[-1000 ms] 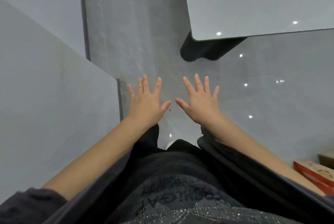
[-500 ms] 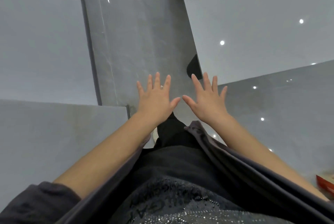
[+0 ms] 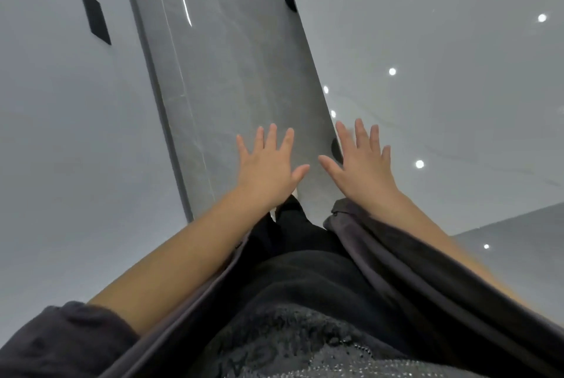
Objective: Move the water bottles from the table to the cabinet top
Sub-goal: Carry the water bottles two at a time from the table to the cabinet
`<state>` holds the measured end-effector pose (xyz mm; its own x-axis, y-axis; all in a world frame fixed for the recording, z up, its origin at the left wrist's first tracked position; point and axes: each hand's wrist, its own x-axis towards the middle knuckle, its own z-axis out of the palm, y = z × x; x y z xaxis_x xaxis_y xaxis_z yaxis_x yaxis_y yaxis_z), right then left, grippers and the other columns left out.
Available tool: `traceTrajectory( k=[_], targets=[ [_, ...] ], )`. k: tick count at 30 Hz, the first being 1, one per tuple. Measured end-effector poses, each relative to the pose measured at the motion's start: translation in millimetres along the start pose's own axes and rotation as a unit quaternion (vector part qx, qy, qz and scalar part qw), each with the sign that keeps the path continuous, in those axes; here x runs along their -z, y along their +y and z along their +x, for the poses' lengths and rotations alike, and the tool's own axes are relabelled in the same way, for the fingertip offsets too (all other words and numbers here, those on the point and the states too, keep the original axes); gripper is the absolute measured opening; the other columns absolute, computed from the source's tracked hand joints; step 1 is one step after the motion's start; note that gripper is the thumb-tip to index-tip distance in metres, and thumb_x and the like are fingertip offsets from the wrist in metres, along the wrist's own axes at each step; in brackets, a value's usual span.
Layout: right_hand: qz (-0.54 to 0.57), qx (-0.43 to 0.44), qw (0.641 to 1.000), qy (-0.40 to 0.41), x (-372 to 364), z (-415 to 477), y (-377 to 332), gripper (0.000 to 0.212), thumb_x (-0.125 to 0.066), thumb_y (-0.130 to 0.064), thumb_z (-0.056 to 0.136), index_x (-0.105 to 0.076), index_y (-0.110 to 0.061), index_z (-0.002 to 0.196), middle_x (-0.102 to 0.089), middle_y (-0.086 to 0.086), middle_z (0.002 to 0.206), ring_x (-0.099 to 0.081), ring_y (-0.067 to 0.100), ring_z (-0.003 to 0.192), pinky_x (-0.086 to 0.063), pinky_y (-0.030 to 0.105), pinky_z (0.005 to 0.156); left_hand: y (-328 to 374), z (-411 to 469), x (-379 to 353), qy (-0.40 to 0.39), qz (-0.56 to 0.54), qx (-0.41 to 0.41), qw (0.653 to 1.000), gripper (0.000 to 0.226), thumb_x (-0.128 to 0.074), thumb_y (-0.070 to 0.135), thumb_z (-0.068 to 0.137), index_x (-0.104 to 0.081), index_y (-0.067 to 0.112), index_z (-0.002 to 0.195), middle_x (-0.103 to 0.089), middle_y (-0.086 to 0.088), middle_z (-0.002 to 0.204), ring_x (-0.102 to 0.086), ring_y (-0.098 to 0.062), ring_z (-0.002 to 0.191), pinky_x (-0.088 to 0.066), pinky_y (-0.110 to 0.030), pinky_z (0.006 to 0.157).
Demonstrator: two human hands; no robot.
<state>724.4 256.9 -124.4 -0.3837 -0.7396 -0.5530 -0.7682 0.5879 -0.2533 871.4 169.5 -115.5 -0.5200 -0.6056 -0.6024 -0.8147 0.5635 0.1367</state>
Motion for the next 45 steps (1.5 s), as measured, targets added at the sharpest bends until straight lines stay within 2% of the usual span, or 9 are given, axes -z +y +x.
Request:
traceTrajectory(
  k=[11, 19, 22, 27, 35, 38, 40, 42, 45],
  targets=[
    [0.084, -0.154, 0.984, 0.013, 42, 79, -18, 0.073, -0.036, -0.056, 0.098, -0.002, -0.027, 0.156, 0.007, 0.008, 0.164, 0.013, 0.035, 0.149, -0.003, 0.058, 0.118, -19, 110, 82, -0.029, 0.093, -0.158, 0.983, 0.075, -0.025, 0.062, 0.096, -0.001, 0.022, 0.155, -0.003, -0.009, 0.163, 0.001, -0.029, 0.15, 0.0, -0.06, 0.117],
    [0.225, -0.3, 0.926, 0.042, 78, 150, -67, 0.072, -0.039, -0.053, 0.098, -0.002, -0.029, 0.156, 0.008, 0.005, 0.164, 0.015, 0.031, 0.149, -0.002, 0.056, 0.119, -61, 214, 169, -0.031, 0.196, -0.3, 0.933, 0.073, -0.024, 0.061, 0.096, -0.003, 0.021, 0.154, -0.005, -0.009, 0.162, 0.0, -0.029, 0.149, 0.0, -0.061, 0.116],
    [0.257, -0.331, 0.906, 0.063, 93, 171, -74, 0.072, -0.038, -0.052, 0.098, -0.002, -0.028, 0.156, 0.009, 0.005, 0.164, 0.014, 0.031, 0.15, -0.002, 0.056, 0.119, -57, 253, 200, -0.02, 0.198, -0.318, 0.927, 0.072, -0.028, 0.059, 0.097, -0.009, 0.019, 0.154, -0.011, -0.009, 0.161, -0.004, -0.029, 0.149, -0.002, -0.062, 0.115],
    [0.29, -0.364, 0.88, 0.094, 117, 201, -66, 0.072, -0.036, -0.054, 0.098, 0.0, -0.029, 0.156, 0.01, 0.005, 0.164, 0.015, 0.031, 0.15, 0.0, 0.055, 0.119, -28, 304, 236, -0.01, 0.211, -0.34, 0.916, 0.071, -0.028, 0.057, 0.097, -0.008, 0.019, 0.154, -0.01, -0.009, 0.162, -0.005, -0.03, 0.149, -0.003, -0.06, 0.115],
    [0.346, -0.37, 0.853, 0.129, 177, 277, -30, 0.074, -0.039, -0.054, 0.098, -0.002, -0.027, 0.156, 0.007, 0.006, 0.164, 0.012, 0.031, 0.15, -0.001, 0.055, 0.118, 21, 382, 288, -0.008, 0.227, -0.351, 0.908, 0.072, -0.027, 0.059, 0.097, -0.007, 0.02, 0.154, -0.01, -0.007, 0.162, -0.005, -0.027, 0.149, -0.003, -0.059, 0.116],
    [0.39, -0.379, 0.823, 0.165, 201, 304, -11, 0.077, -0.046, -0.052, 0.095, -0.006, -0.025, 0.156, 0.0, 0.005, 0.165, 0.006, 0.029, 0.151, -0.005, 0.054, 0.119, 39, 412, 305, -0.012, 0.206, -0.35, 0.914, 0.073, -0.029, 0.058, 0.096, -0.007, 0.019, 0.154, -0.012, -0.006, 0.161, -0.006, -0.026, 0.149, -0.004, -0.059, 0.116],
    [0.43, -0.387, 0.785, 0.223, 216, 319, 5, 0.081, -0.054, -0.049, 0.092, -0.01, -0.022, 0.155, -0.011, 0.004, 0.163, -0.006, 0.027, 0.151, -0.015, 0.054, 0.119, 55, 433, 314, -0.013, 0.182, -0.357, 0.916, 0.074, -0.032, 0.057, 0.096, -0.007, 0.018, 0.154, -0.014, -0.006, 0.161, -0.008, -0.027, 0.149, -0.005, -0.058, 0.116],
    [0.463, -0.395, 0.742, 0.281, 230, 330, 17, 0.085, -0.061, -0.044, 0.09, -0.012, -0.02, 0.155, -0.017, 0.003, 0.162, -0.016, 0.022, 0.149, -0.022, 0.047, 0.119, 74, 453, 322, -0.019, 0.161, -0.368, 0.915, 0.077, -0.035, 0.056, 0.096, -0.004, 0.017, 0.154, -0.012, -0.006, 0.161, -0.008, -0.027, 0.149, -0.005, -0.057, 0.117],
    [0.495, -0.405, 0.689, 0.34, 245, 342, 29, 0.087, -0.067, -0.036, 0.089, -0.013, -0.019, 0.155, -0.019, -0.002, 0.162, -0.021, 0.016, 0.148, -0.024, 0.033, 0.117, 101, 484, 330, -0.034, 0.124, -0.386, 0.913, 0.082, -0.042, 0.054, 0.095, 0.0, 0.016, 0.154, -0.009, -0.007, 0.162, -0.008, -0.027, 0.149, -0.006, -0.056, 0.118]
  ],
)
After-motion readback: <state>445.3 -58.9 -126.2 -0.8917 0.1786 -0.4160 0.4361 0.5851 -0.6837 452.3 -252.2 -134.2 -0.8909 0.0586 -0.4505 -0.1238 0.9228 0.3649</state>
